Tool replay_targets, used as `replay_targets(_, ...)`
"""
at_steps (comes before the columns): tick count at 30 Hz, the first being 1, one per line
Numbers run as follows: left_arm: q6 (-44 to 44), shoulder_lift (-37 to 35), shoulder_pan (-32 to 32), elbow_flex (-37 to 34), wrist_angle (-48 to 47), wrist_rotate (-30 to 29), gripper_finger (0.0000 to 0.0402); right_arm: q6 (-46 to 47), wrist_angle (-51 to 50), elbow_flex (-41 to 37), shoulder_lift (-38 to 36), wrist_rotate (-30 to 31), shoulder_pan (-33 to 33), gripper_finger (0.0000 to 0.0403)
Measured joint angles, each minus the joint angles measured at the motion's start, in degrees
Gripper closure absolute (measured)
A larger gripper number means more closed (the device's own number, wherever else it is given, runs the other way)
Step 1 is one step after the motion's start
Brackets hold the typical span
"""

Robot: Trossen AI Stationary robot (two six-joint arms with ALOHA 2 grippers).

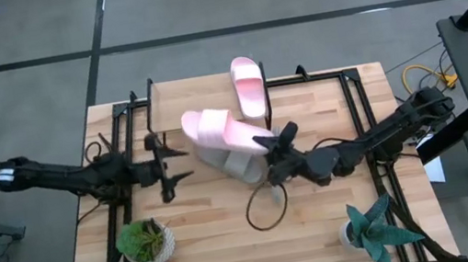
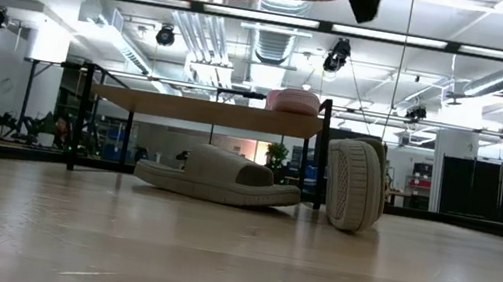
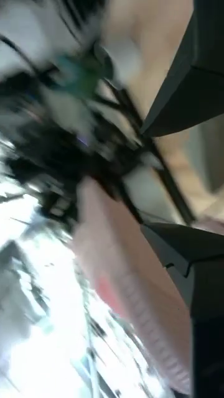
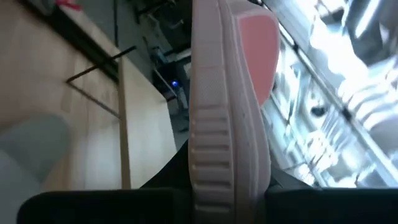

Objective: Pick and place slides into the shelf
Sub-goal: Put the pink slipper on the shelf

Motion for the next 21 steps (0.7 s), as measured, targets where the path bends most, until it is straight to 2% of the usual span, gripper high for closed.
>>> replay_targets(3, 3.1, 3.2, 0.0, 4.2, -4.3, -6.7, 0.0178, 4.0, -0.1, 1.0, 0.0, 0.4, -0.5, 0.0353)
replay_targets(9, 13.7, 11.7, 0.0, 10.9, -8.0, -9.8, 0.0178, 8.7, -1.0, 1.7, 0.0, 3.4, -2.6, 0.0353)
replay_targets(14, 21.0, 18.2, -0.1, 15.6, -7.8, -15.4, 0.0178, 16.1, -10.0, 3.0, 0.0, 6.9, -5.3, 0.0353)
replay_targets(21, 26.9, 25.7, -0.1, 20.5, -7.8, -19.4, 0.0178, 27.3, -23.3, 5.3, 0.0, 2.0, -7.3, 0.0353)
